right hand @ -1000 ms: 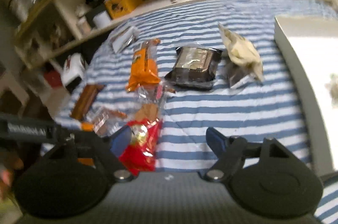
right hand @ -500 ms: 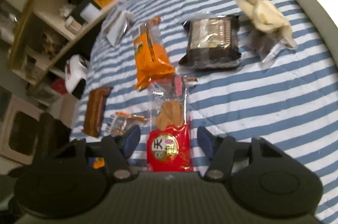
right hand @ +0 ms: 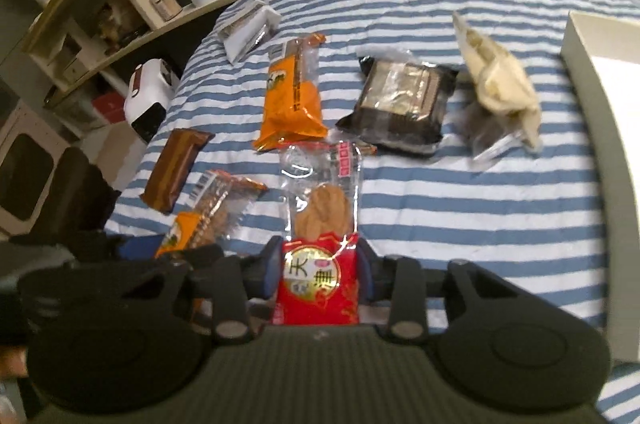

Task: Organize snacks
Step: 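Carry both packets into the white tray and open both grippers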

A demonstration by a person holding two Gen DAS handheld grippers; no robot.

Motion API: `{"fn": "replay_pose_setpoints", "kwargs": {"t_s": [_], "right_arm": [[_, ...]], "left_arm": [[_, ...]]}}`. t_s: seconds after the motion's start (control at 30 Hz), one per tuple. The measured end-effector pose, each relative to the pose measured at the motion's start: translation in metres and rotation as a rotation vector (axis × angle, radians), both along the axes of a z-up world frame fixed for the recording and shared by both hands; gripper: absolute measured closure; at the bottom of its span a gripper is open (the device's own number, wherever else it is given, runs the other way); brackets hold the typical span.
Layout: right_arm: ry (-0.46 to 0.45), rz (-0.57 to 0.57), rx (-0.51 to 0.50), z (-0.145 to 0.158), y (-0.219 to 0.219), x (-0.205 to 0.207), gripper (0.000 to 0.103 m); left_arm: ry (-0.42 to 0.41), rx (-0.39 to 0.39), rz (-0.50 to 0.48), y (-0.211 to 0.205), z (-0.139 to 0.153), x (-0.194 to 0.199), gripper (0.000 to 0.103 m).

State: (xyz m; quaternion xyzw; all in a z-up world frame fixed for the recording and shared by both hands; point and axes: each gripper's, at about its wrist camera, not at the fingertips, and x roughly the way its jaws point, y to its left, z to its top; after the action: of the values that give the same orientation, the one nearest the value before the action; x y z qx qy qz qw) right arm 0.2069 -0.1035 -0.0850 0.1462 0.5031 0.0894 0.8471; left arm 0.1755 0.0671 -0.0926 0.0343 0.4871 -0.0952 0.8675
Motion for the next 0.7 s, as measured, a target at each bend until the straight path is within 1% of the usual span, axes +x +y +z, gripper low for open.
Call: {"fn": "replay_pose_setpoints", "kwargs": {"t_s": [0.17,0.37,0.57,0.7], "right_arm": [[-0.048,0.032,-0.031,0.013,-0.013,-0.007,0.06],[-0.131,0.067,-0.056,0.042,-0.034,-0.017,0.06],[-0.197,0.082,-0.07,0.073,-0.068,-0.031,0.06],[-0.237,0.08,-0.08,0.09,-0.093,-0.043,0.06]], "left_arm": [[-0.073,-0.043,0.014,-0.005,0.026,-0.014,0.064],[-0.15,-0.057,0.015,-0.024,0.054,-0.032,0.064],[-0.225,-0.063,-0.018,-0.049,0.081,-0.049,0.064],[-0.266,-0.1,-0.03,-0.067,0.096,-0.057,0.064]]}}
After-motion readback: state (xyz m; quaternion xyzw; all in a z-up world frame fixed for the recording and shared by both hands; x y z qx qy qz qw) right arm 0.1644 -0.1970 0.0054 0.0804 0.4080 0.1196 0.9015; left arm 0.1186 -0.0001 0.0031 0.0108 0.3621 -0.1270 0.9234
